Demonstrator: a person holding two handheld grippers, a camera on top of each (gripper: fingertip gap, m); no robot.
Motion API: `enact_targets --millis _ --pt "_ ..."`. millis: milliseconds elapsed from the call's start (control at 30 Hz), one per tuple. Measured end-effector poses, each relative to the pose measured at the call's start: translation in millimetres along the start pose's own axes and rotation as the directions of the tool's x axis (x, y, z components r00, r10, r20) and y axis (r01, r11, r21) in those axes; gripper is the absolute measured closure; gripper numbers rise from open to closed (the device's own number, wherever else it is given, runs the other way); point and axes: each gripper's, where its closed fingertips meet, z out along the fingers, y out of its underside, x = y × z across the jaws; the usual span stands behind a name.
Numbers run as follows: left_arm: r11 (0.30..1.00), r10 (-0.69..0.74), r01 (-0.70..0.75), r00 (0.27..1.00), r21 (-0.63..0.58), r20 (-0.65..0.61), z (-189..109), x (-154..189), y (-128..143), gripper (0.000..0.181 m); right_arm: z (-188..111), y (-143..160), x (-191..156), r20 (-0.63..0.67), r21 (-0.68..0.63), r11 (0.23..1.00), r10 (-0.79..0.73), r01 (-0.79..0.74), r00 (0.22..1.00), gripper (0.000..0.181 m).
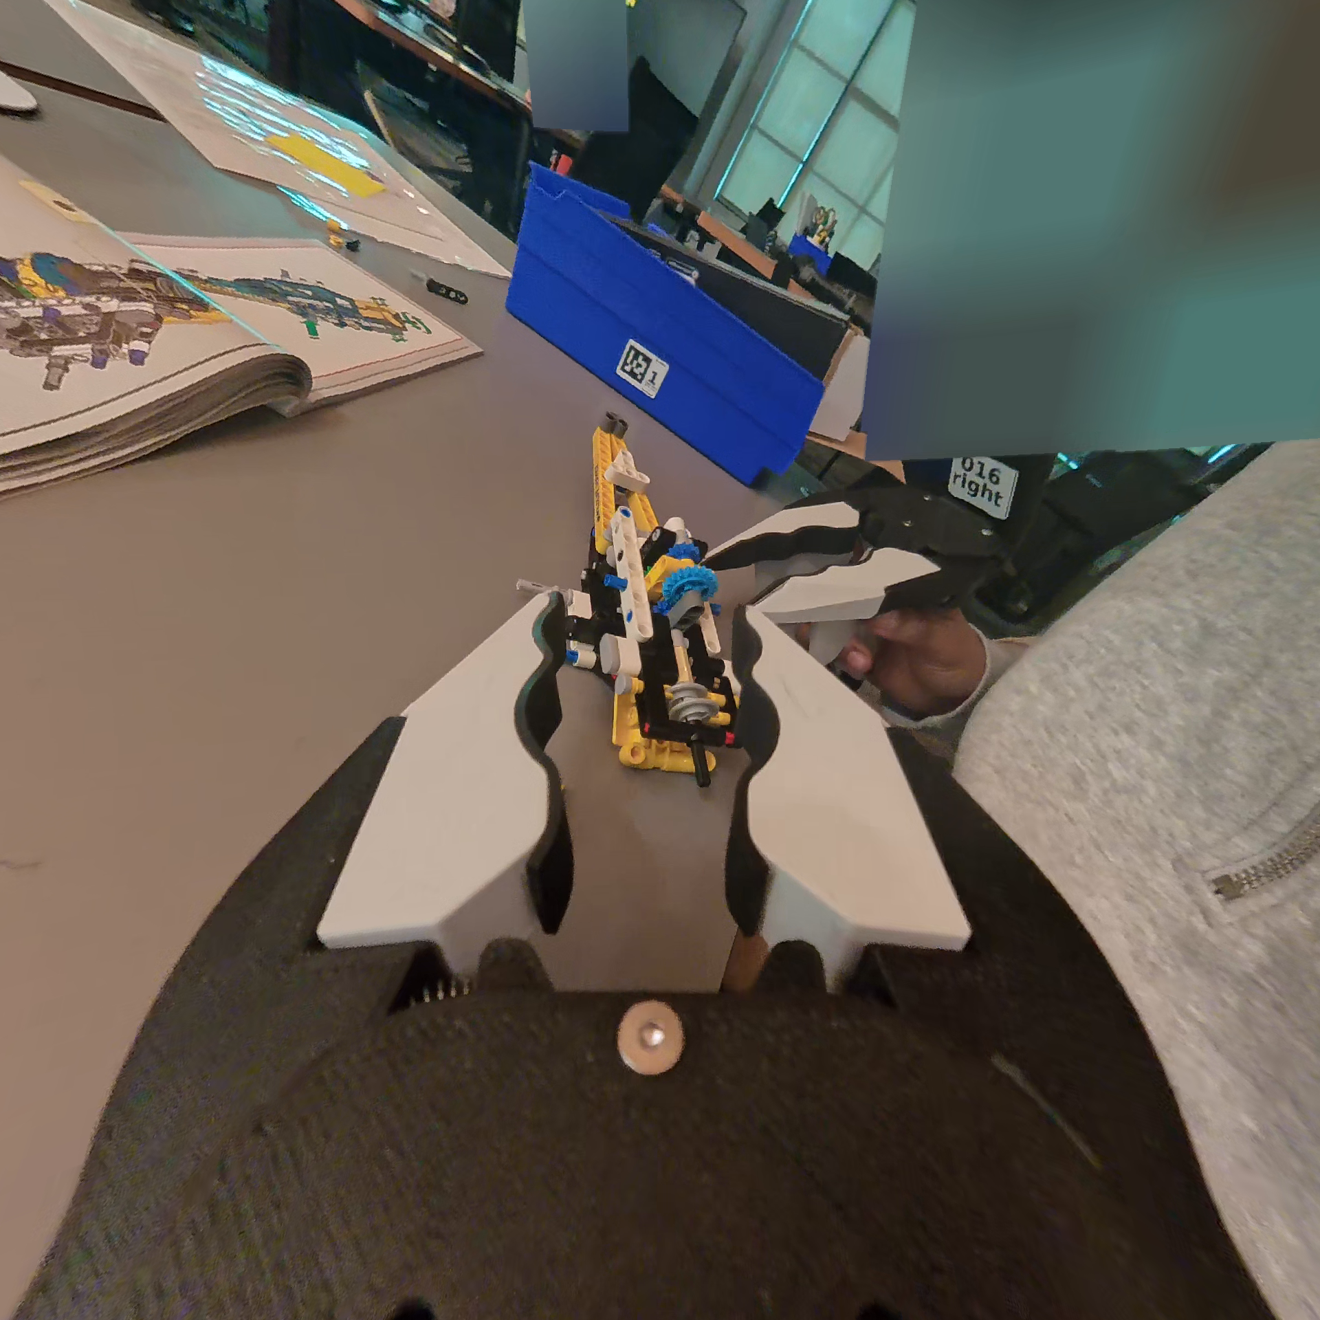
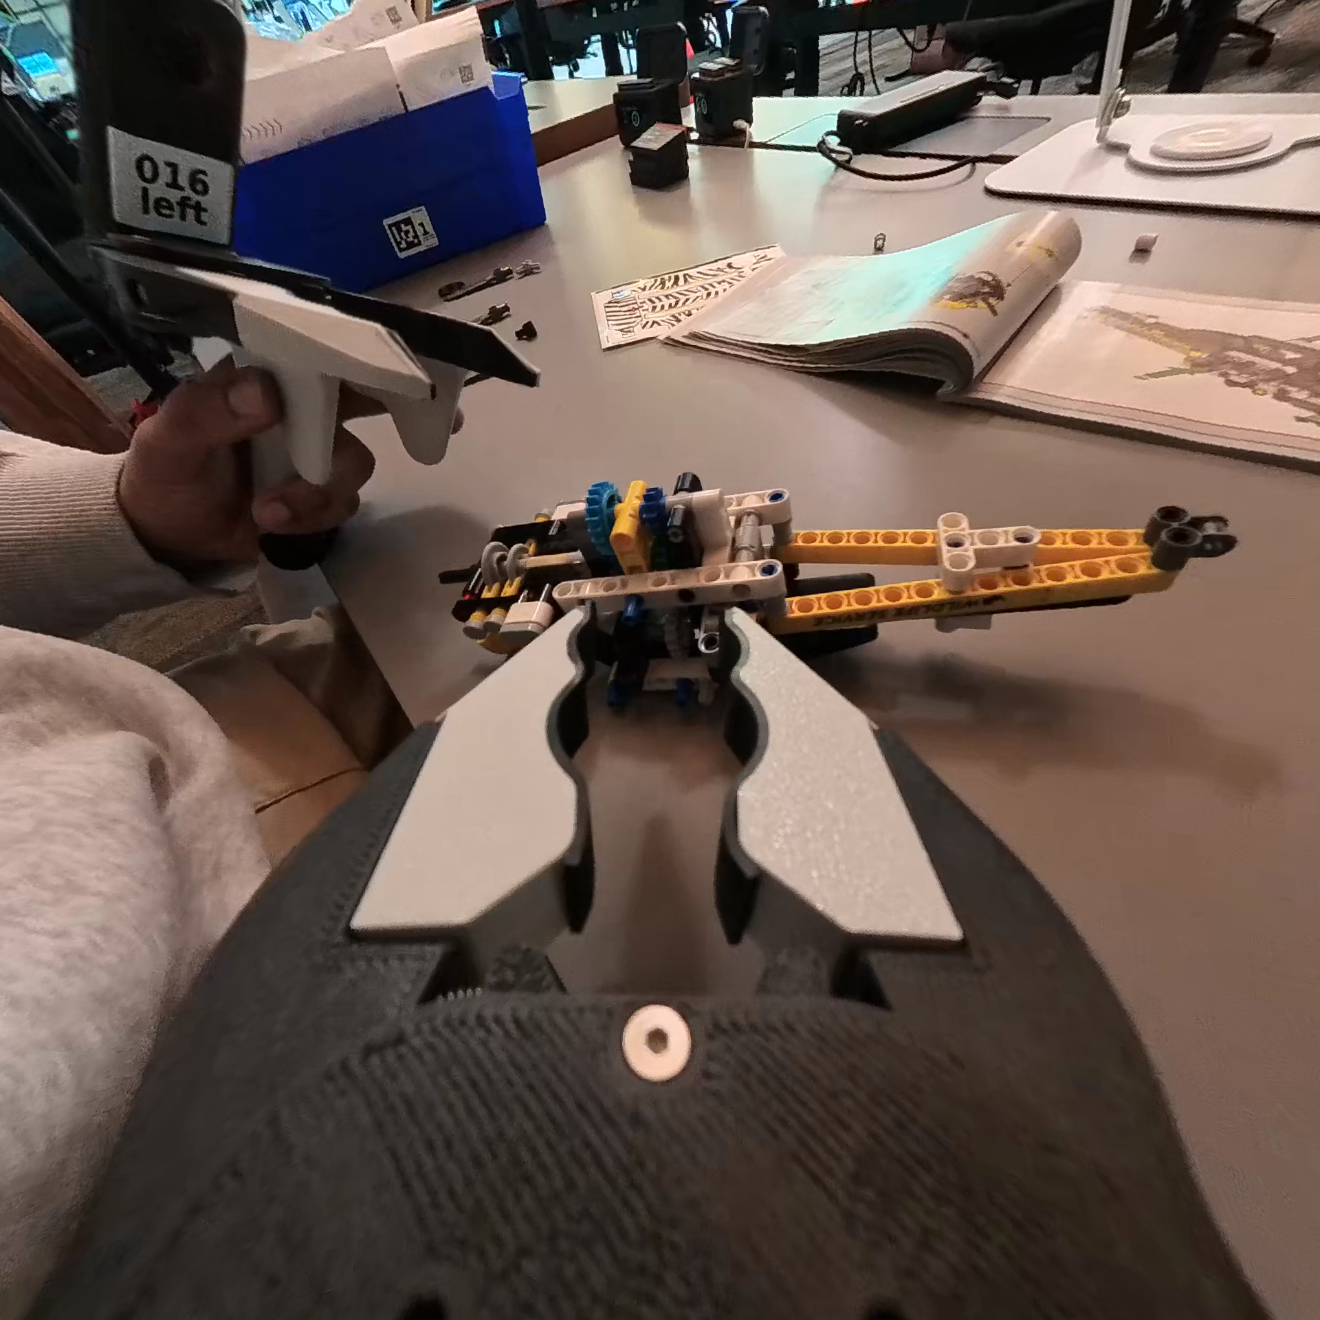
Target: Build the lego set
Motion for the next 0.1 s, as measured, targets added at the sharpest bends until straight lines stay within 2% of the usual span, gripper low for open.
enact_targets --millis 100 --pt "0.998 -0.051 0.052 0.998 0.022 -0.037 -1.1 -0.7 -3.2 0.136 -0.6 -1.6 -4.3 0.025 0.013 1.0 -0.007 0.007 1.0 0.152"
